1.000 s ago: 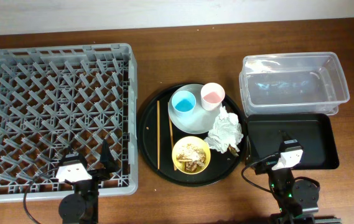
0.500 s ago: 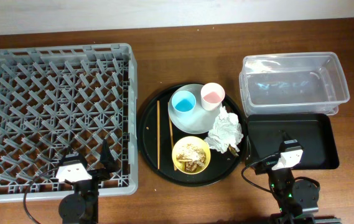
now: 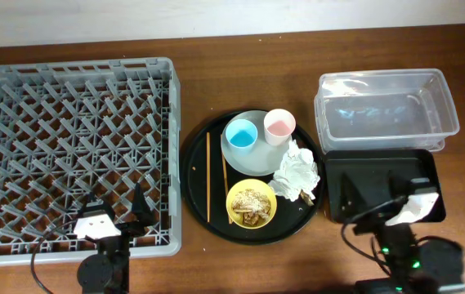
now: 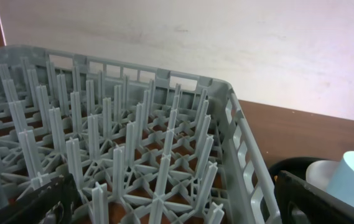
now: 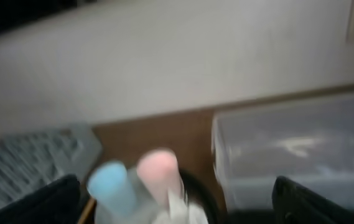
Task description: Sort waste into correct bins and load items into the dishwasher rack
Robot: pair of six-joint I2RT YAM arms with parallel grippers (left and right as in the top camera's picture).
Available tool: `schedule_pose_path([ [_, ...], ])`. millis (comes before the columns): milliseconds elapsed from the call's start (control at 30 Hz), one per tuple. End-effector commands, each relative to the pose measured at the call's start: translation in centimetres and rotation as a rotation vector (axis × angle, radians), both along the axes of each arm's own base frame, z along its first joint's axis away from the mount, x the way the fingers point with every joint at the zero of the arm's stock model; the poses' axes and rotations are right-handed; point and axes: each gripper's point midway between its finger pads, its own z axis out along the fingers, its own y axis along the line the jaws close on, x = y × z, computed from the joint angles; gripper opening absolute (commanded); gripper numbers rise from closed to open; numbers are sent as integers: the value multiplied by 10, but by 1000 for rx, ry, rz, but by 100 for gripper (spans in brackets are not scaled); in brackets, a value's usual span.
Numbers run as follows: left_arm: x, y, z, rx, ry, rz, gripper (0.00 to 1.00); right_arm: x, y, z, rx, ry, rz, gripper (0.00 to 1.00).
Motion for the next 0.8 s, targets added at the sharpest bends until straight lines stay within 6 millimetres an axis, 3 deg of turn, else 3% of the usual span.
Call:
schedule_pose_path([
  [0,0,-3,-1,19,1,-18,99,15,1,41,2,268,1,99],
  [100,0,-3,-1,19,1,-18,99,32,1,50,-11,657,-1,99],
  [167,0,-3,-1,19,1,-18,99,54,6,38,-8,817,23,99],
  [300,0,-3,-1,19,1,-18,99,53,26,-37,8,1114,101,97],
  [400,0,-3,-1,19,1,-18,99,45,57,-91,-79,1171,196,97],
  [467,0,-3,-1,19,2,-18,99,46,85,-142,-213,1125,257,100],
  [567,0,-3,-1,19,1,-18,99,58,78,-177,-343,1080,88,99],
  [667,0,-3,-1,19,2,-18,99,71,84,-216,-373,1129,76,99],
  [700,0,-3,-1,19,2,-18,99,74,94,-236,-352,1165,109,99],
  [767,0,-3,-1,19,2,-18,99,70,93,-265,-375,1241,100,98],
])
